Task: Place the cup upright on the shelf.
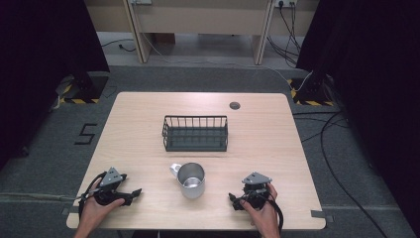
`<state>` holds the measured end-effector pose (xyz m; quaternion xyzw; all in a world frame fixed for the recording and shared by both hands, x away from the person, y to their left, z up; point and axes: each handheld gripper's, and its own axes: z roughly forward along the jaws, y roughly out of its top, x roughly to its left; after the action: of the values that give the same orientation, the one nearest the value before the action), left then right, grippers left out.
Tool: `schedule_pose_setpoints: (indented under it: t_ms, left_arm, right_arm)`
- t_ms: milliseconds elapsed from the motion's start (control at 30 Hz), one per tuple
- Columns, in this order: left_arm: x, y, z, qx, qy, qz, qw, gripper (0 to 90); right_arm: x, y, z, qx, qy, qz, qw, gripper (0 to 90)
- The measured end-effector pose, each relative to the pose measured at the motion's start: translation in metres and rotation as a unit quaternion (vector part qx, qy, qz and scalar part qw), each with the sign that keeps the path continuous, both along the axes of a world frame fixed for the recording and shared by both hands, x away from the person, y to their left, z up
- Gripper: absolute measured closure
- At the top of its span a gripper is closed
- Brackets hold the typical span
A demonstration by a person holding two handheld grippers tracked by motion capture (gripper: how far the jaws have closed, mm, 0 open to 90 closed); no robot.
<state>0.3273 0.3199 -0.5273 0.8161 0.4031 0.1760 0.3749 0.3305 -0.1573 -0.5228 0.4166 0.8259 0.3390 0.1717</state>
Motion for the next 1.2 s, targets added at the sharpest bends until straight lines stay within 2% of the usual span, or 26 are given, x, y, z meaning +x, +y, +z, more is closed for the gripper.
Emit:
schedule_pose_setpoints:
  t_ms: [233,400,533,833,1033,1067,1167,1200]
  left_arm:
    - [0.0,0.0,0.0,-0.001,0.001,-0.001,1.0,13.9]
    - [0.0,0.0,0.0,-0.001,0.001,-0.001,1.0,13.8]
    - [0.001,0.0,0.0,-0.001,0.001,-0.001,1.0,13.8]
    - [0.001,0.0,0.0,-0.001,0.001,-0.001,1.0,13.8]
    - [-0.001,0.001,0.0,-0.001,0.001,0.0,1.0,13.9]
    - [-0.001,0.001,0.0,-0.001,0.001,0.0,1.0,13.8]
    - [-0.001,0.001,0.0,-0.001,0.001,0.0,1.0,13.8]
    - [-0.001,0.001,0.0,-0.001,0.001,0.0,1.0,13.8]
  right_arm:
    - [0.0,-0.001,0.0,0.002,-0.002,-0.003,1.0,2.8]
    - [-0.003,-0.004,0.002,0.016,-0.016,0.0,0.9998,16.1]
    - [-0.005,-0.005,0.002,0.025,-0.014,0.002,0.9996,15.6]
    - [-0.014,0.003,0.014,0.047,-0.052,0.031,0.9971,15.4]
    - [-0.017,0.014,0.023,0.07,-0.074,0.055,0.9933,15.3]
    - [-0.018,0.018,0.025,0.081,-0.082,0.064,0.9913,15.3]
    - [-0.02,0.022,0.027,0.09,-0.088,0.072,0.9894,15.2]
    - [-0.022,0.025,0.029,0.095,-0.095,0.079,0.9878,15.2]
